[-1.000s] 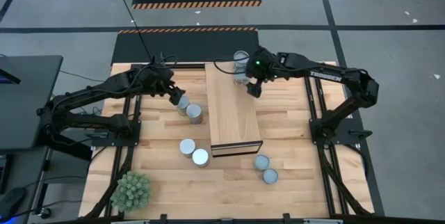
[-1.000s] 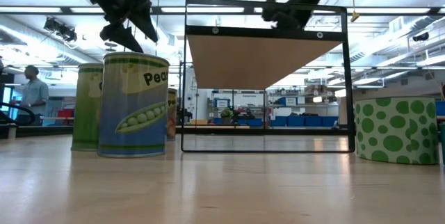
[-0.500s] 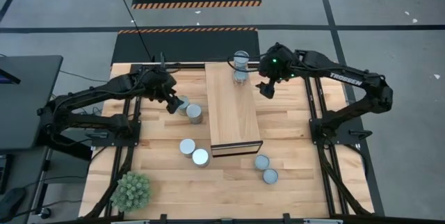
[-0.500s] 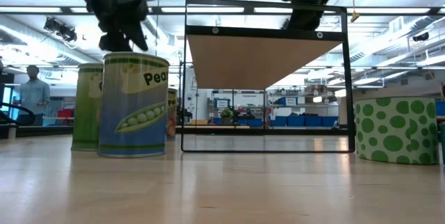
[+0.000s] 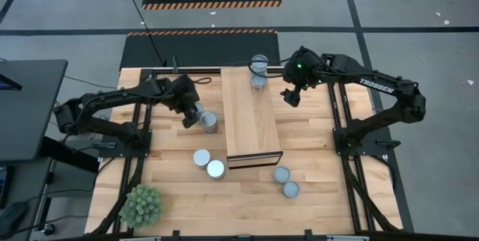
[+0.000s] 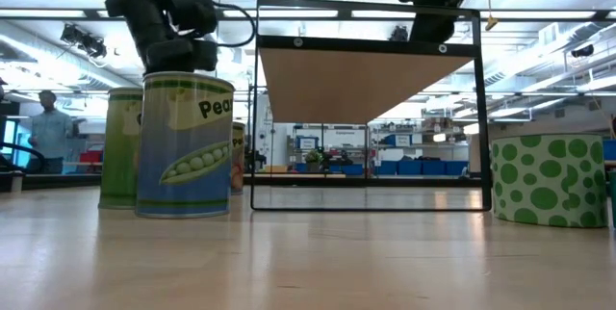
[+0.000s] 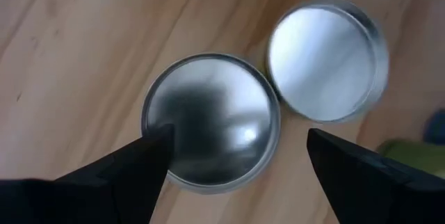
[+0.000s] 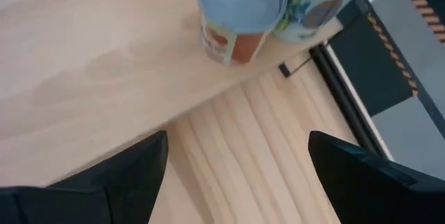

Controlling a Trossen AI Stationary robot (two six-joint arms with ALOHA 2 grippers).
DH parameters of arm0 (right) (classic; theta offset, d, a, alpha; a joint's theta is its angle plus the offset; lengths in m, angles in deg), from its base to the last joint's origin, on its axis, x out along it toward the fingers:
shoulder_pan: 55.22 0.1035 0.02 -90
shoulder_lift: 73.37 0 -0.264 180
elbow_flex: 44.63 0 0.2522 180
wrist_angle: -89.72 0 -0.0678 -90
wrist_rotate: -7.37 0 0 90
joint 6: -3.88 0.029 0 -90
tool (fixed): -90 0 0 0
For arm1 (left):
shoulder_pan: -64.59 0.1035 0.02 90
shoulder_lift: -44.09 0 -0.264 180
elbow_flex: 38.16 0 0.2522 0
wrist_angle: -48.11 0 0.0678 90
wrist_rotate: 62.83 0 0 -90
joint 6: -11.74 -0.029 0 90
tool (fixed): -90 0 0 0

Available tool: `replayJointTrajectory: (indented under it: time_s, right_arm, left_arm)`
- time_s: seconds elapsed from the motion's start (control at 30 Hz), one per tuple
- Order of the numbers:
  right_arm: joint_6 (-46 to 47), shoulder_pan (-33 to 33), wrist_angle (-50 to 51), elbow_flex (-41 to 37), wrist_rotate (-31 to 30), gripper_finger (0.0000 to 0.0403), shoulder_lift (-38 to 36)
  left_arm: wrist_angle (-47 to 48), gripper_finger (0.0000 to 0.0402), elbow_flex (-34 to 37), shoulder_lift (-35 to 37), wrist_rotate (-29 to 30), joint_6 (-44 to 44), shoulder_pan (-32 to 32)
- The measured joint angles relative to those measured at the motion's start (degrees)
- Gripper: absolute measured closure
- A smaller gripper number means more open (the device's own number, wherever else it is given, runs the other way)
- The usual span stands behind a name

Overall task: Pick and place cans onto a shelf
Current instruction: Put the canned carrots on the shelf

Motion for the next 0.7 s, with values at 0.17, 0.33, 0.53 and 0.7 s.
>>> replayJointTrajectory:
  time_s: [0.17,0.33,0.53,0.7]
  right_arm:
    - [1.57,0.0,2.07,-0.01,0.0,0.0049,-0.07]
    - [1.77,0.0,2.02,-0.01,-0.01,0.0049,-0.07]
    - [1.7,0.0,1.81,-0.01,-0.03,0.0049,-0.09]
    - [1.96,0.0,1.43,-0.01,-0.04,0.0049,-0.09]
  left_arm:
    - [0.79,0.0059,0.0,0.39,1.63,-4.65,0.07]
    - [3.28,0.0059,-2.25,0.46,2.31,-7.32,0.06]
    - [3.63,0.0059,-4.85,0.52,3.15,-12.78,0.23]
    - [1.49,0.0059,-4.83,-0.93,3.06,-12.57,1.91]
